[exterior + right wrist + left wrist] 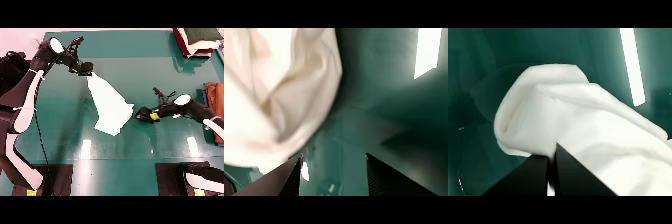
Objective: Fold the shirts.
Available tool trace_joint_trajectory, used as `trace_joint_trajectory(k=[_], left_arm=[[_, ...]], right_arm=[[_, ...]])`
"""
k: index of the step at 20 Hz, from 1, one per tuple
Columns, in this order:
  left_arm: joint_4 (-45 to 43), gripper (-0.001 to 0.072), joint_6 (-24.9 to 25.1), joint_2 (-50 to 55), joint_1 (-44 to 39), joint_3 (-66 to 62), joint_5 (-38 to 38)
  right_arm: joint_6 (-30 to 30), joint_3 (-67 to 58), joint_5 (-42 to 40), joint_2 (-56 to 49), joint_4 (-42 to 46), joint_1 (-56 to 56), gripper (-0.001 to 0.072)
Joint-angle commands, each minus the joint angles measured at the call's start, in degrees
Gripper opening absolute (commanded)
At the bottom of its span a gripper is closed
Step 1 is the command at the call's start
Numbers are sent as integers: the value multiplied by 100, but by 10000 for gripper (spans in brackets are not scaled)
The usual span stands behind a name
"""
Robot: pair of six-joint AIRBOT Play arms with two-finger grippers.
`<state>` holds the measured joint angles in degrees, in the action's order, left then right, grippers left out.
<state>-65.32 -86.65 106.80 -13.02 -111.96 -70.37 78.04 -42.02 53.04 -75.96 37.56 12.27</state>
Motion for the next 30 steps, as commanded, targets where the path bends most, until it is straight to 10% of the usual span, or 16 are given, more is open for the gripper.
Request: trace_joint_trajectory(k=[1, 3, 6, 18, 30], left_arm=[[-26, 28, 11, 2, 9, -28, -61], [-24, 28, 11, -2, 9, -28, -70], [-35, 28, 11, -175, 9, -28, -2], [-525, 27, 723, -4411, 7, -28, 654], [-363, 28, 767, -4109, -1294, 2612, 94]], right_arm=[[-208, -286, -634, -715, -616, 448, 435], [-214, -601, -643, -1001, -608, 601, 353], [-529, -1027, -765, -1071, -588, 767, 15], [501, -4424, 1644, 2293, 1799, -852, 12], [964, -3241, 2496, 2133, 2653, -505, 12]])
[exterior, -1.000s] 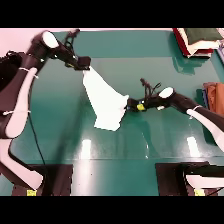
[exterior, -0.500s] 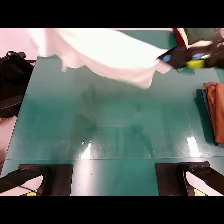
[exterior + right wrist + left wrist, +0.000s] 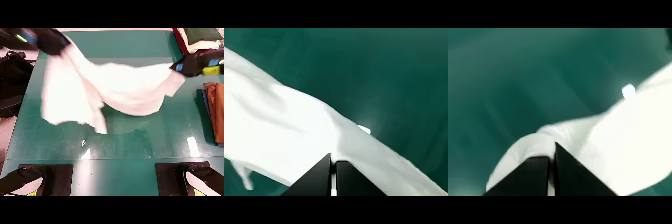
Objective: Fold the shirts.
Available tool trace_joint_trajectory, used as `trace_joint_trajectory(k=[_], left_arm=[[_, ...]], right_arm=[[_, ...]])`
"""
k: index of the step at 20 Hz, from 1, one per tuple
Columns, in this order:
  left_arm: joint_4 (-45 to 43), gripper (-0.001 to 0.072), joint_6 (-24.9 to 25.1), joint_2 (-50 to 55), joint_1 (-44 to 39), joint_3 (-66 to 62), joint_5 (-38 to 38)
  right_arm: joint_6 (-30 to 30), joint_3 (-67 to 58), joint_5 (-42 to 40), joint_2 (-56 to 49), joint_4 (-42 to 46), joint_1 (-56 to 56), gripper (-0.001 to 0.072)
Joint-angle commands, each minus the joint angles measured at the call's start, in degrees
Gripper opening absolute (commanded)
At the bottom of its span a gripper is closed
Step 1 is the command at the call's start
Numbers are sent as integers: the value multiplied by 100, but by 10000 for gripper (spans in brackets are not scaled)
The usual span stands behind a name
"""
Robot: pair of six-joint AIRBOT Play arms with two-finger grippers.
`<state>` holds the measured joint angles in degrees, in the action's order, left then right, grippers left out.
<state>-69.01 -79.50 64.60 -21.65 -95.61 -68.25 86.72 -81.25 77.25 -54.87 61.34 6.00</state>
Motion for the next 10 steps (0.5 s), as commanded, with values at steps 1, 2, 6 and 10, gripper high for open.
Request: trace_joint_trajectory(k=[1, 2, 6, 10], left_arm=[[7, 29, 70, 179, -542, 1425, -114], [31, 29, 70, 229, -601, 1834, -122], [105, 499, 48, 302, -643, 2612, -192], [63, 549, -13, -157, -66, 2006, -236]], right_arm=[[109, 962, 37, 55, 286, 118, 12], [111, 1165, 22, 68, 295, 118, 12], [111, 1615, -81, 63, 286, 118, 13], [111, 1589, -184, 66, 278, 118, 13]])
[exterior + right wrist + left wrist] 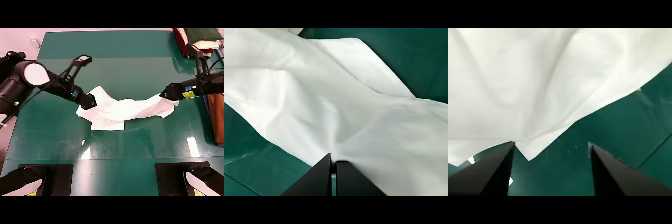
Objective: Fold the shirts.
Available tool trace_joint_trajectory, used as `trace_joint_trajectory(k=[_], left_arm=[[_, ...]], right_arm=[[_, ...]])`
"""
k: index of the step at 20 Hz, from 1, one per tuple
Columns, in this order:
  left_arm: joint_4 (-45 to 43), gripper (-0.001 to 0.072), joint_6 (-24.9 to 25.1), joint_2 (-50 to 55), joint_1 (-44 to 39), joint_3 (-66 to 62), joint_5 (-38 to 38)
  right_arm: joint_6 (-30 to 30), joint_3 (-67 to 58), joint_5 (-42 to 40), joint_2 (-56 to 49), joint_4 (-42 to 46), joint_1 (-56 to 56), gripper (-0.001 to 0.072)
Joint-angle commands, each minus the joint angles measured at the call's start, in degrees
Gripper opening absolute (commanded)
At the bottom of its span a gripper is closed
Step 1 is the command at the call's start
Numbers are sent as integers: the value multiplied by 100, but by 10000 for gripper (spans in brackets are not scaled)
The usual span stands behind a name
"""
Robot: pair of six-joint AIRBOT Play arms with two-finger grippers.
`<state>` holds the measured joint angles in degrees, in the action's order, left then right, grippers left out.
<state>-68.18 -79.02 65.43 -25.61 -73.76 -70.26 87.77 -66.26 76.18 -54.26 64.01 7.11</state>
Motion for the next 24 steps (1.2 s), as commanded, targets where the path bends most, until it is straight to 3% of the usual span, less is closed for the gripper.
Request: trace_joint_trajectory(k=[1, 4, 8, 13, 17, 21, 22, 23, 24], left_arm=[[-24, 549, -61, -387, 621, -334, 68], [-33, 549, -232, -503, 1696, -297, 372], [341, 549, -339, -11, 2485, 804, 603], [1222, 549, -269, 1058, 2524, 2061, 1189], [2009, 549, 96, 1661, 2474, 2096, 1410], [2026, 547, 109, 1725, 2208, 2096, 1681], [2063, 524, 109, 1725, 2175, 2092, 1683], [2107, 346, 111, 1722, 2177, 2063, 1661], [2081, 99, 114, 1707, 2194, 1956, 1547]], right_arm=[[7, 90, -74, 4, 15, 7, 13], [7, 90, -164, 2, 13, 7, 13], [9, 90, -212, 2, 2, 7, 13], [22, 90, -232, 2, 4, 7, 14], [33, 90, -229, 2, 2, 7, 13], [61, 90, -227, 2, 2, 7, 14], [72, 90, -229, 2, 0, 7, 13], [70, 90, -232, 4, 2, 7, 13], [70, 87, -245, 9, 9, 4, 14]])
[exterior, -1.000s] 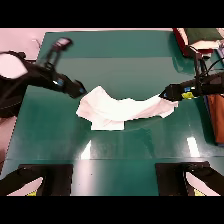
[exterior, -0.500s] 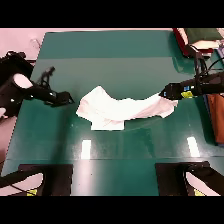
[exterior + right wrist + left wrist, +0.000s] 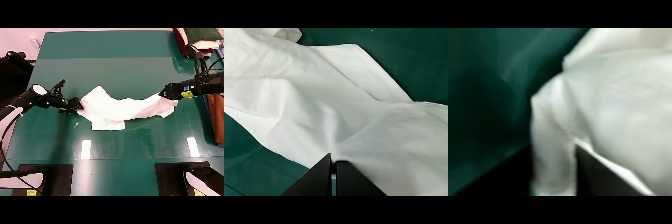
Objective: Fold the shirts.
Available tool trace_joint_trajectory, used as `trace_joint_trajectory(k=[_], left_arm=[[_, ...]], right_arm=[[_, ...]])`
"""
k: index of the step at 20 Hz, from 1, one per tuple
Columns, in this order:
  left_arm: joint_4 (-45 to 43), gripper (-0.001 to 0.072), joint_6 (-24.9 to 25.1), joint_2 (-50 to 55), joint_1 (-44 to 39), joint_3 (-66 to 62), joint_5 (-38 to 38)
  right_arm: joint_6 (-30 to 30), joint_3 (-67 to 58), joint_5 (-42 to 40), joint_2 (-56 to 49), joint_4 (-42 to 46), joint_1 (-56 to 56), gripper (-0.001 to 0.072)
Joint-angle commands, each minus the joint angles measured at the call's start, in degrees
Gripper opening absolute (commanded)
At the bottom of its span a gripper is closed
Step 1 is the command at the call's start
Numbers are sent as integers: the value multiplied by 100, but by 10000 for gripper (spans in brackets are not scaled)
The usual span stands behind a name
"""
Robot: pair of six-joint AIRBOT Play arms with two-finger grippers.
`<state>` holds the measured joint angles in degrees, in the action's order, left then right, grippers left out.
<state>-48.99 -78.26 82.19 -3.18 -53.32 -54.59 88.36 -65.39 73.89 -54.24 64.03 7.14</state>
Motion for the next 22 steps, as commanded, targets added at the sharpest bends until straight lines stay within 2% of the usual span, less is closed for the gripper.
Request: trace_joint_trajectory(k=[1, 4, 8, 13, 17, 22], left_arm=[[105, 27, 74, -20, -2, -275, -160], [72, 28, 76, -660, 391, -1320, -527], [-116, 28, 79, -2039, 1110, -3517, -767], [-955, 27, 76, -3084, 1239, -5877, -817], [-1097, 26, 79, -3263, 1239, -6752, -907], [-1043, 25, 74, -3034, 1239, -6631, -1001]], right_arm=[[11, 0, -72, 33, 4, -9, 13], [11, -232, -190, 273, 22, -9, 13], [11, -1561, -166, 597, 68, -9, 13], [74, -2837, -76, 962, 146, -9, 13], [525, -3659, 763, 968, 931, -7, 13], [916, -4063, 1775, 437, 1392, -7, 13]])
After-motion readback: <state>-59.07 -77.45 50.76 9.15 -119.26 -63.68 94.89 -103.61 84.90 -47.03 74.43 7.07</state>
